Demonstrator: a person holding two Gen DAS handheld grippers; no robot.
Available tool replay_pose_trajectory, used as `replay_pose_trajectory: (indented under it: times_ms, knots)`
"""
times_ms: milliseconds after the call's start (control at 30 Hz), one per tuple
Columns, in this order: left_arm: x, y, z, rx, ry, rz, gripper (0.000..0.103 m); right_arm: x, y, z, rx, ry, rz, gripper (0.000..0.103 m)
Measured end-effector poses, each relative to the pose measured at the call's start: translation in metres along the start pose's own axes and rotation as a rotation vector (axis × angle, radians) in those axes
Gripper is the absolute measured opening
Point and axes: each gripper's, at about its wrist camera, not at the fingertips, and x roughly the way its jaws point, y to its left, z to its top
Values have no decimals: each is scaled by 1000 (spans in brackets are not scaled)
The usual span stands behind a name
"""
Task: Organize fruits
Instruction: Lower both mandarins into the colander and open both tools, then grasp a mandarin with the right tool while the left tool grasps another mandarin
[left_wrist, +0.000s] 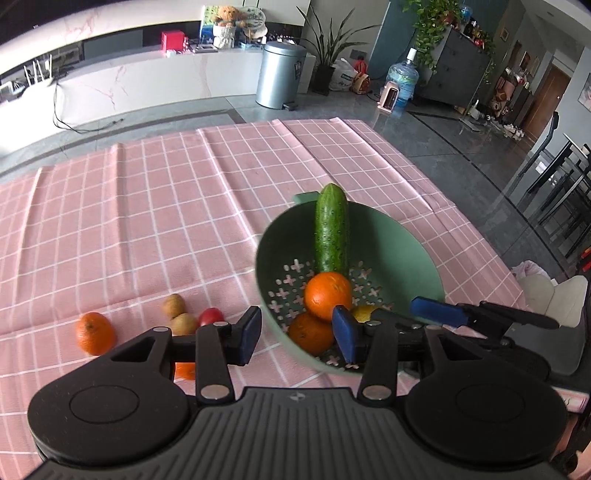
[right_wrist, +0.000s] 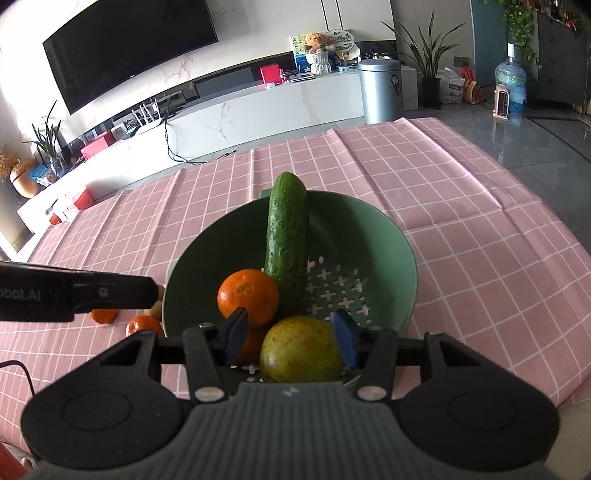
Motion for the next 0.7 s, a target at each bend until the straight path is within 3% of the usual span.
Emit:
replay_pose_trajectory:
  times_ms: [133, 367, 700]
  knots:
    - [-16, 5, -7, 15, -19, 39, 52, -10, 11, -2, -43, -28, -10, 50]
    - [-37, 24, -21, 29, -50, 79, 52, -27, 35, -16, -40, -66, 53, 50]
    - [-52, 66, -47, 44, -72, 138, 52, -22, 101, -41, -158, -70, 136, 50]
